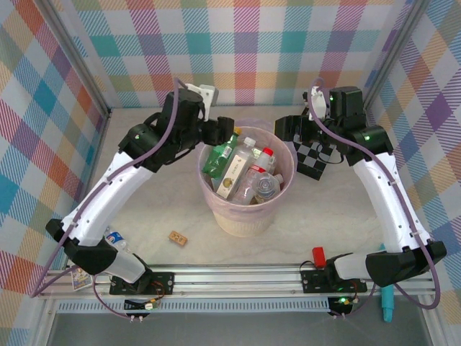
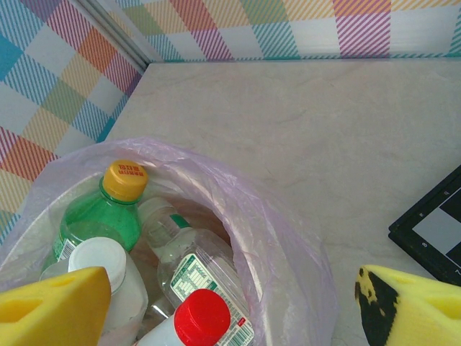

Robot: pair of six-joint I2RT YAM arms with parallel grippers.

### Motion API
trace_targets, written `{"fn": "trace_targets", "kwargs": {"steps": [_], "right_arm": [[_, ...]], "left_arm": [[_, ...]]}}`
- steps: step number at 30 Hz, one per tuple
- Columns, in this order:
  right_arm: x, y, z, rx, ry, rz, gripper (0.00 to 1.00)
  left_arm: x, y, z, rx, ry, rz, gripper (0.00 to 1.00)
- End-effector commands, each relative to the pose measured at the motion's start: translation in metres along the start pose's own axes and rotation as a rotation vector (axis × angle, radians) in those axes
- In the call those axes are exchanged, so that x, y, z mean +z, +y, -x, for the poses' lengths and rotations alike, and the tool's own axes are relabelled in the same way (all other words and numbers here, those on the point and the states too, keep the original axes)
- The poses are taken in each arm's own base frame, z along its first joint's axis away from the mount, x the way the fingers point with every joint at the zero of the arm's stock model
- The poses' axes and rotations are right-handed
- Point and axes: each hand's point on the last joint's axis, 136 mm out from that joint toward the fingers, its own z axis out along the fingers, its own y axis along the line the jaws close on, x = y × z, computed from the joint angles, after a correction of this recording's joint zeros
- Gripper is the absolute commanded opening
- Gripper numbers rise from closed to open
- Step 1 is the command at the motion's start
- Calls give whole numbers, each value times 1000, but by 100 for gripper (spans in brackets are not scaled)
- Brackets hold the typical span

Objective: Put the plastic bottles in the bin

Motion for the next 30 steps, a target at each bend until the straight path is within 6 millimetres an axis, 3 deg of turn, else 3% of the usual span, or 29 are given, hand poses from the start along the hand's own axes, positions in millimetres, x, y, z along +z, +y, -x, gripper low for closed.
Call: {"fn": "trace_targets", "kwargs": {"steps": [1,5,9,13,17,19,24,30], "right_arm": [[-2,5,10,-20,-16,20,88],[3,0,13,-30,-11,5,88],[11,-9,13,-26,2,-18,88],[19,-15,13,-1,13,-8,88],[27,-16,13,18,27,13,89],[30,-16,12,14,24,26,89],[39,-10,2,37,62,106,89],[45,-23,-3,80,105,116,90]], "left_arm": [[-20,45,-8,-66,26,139,72],[-38,111,-41,-212,87,309,72],[-68,177,-97,-375,189,484,72],[-87,221,-160,-549,269,586,73],[-94,250,-217,-645,355,698,78],[-95,255,-236,-702,401,709,82],[-110,262,-255,-725,427,776,100],[-119,253,-276,-796,494,780,100]]}}
